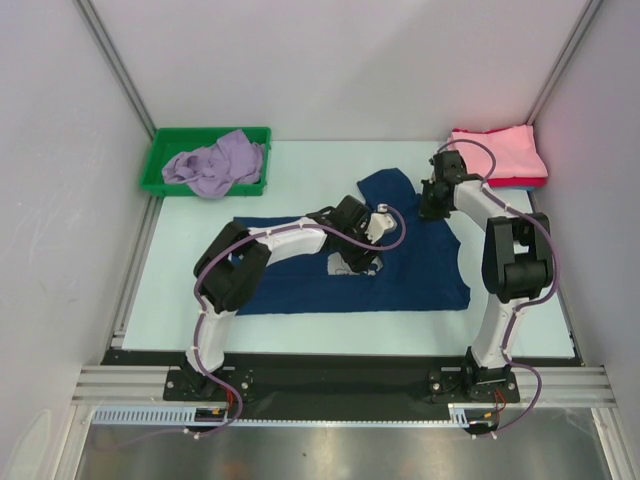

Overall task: Fold and stack the t-shirts
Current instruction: Fold the tshirt

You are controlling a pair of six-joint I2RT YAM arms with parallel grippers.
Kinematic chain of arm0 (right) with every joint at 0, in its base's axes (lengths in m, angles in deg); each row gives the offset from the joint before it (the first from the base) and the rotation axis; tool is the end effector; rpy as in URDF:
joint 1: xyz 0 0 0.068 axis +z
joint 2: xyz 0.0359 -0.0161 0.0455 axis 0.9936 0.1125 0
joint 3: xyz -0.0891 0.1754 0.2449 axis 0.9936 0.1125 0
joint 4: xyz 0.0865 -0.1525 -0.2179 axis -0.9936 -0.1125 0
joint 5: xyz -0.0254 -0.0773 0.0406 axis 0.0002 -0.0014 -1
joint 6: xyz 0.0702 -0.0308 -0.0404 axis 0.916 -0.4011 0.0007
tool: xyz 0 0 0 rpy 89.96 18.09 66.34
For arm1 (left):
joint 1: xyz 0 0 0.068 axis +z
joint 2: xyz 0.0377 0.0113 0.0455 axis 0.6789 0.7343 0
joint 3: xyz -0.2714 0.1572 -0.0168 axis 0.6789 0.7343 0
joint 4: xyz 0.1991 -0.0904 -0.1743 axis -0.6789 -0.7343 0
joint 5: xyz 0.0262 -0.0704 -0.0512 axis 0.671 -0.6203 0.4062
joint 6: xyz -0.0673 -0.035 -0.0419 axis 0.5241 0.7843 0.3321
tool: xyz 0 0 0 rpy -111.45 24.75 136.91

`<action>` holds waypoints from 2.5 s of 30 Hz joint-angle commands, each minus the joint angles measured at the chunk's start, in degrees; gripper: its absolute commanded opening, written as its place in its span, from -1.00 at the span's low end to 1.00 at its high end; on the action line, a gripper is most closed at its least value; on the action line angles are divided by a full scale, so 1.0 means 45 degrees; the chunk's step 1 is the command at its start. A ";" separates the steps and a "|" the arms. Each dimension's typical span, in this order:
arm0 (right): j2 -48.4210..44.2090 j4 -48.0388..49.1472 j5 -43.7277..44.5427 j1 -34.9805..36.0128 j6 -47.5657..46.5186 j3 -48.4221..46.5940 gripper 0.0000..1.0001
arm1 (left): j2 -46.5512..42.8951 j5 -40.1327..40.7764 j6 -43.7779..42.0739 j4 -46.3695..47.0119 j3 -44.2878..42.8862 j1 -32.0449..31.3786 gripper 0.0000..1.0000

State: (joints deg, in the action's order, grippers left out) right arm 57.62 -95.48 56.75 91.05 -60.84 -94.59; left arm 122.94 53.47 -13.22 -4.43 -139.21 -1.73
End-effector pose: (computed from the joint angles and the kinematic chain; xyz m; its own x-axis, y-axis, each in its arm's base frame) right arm 0.4623 0.0651 0.1950 -0.8595 0.0813 -0.5046 0.0073 0.9891 0.1470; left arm 0.3475 -0.3696 0.1503 -0.3704 0.6924 -0.6192 0.9027 0.4253 -0.0644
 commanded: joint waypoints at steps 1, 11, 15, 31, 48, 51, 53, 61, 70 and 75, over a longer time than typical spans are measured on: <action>0.0039 0.0476 -0.0182 -0.0048 0.0006 -0.0283 -1.00 | -0.0452 0.0102 -0.0253 -0.0082 -0.0071 0.0082 0.27; 0.0217 0.0067 0.0576 -0.0145 0.0356 -0.0616 -0.11 | -0.0901 -0.0365 -0.0039 -0.0589 -0.0948 0.0101 0.28; -0.0934 0.0124 0.0677 -0.0787 0.1274 0.0027 -0.11 | -0.1389 -0.0815 0.0467 -0.0512 -0.1476 0.0101 0.28; -0.4277 0.3248 -0.2446 -0.1161 0.4418 0.5710 -1.00 | 0.1579 -0.2379 0.2208 -0.0765 -0.4291 -0.0582 -0.94; -0.3046 0.2781 -0.0476 -0.1493 0.4264 0.6728 -1.00 | 0.1423 -0.0368 0.1563 -0.0823 -0.2610 0.0413 -0.99; -0.3163 0.2742 -0.0319 -0.1532 0.4128 0.6767 -1.00 | 0.1150 -0.0503 0.1388 -0.0921 -0.2454 0.0512 -0.93; -0.3163 0.2625 -0.0241 -0.1571 0.4069 0.6670 -1.00 | 0.0994 -0.0698 0.1271 -0.0922 -0.2395 0.0512 -0.84; -0.3904 0.1688 -0.0396 -0.1552 0.3541 0.5343 -1.00 | -0.0156 -0.1011 0.0861 -0.1584 -0.3001 0.0512 -0.63; -0.7629 -0.1202 0.1789 -0.2155 0.4164 0.6022 -0.17 | -0.4763 -0.0234 -0.0739 -0.3108 0.1284 0.1311 -0.19; -0.9216 -0.1770 0.2317 -0.2722 0.4964 0.8131 0.06 | -0.8646 0.1427 -0.2420 -0.4432 0.4436 0.2481 0.10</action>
State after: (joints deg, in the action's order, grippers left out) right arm 18.61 -97.88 63.16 80.03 -41.58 -62.89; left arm 92.04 54.21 -17.83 -18.44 -125.62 6.02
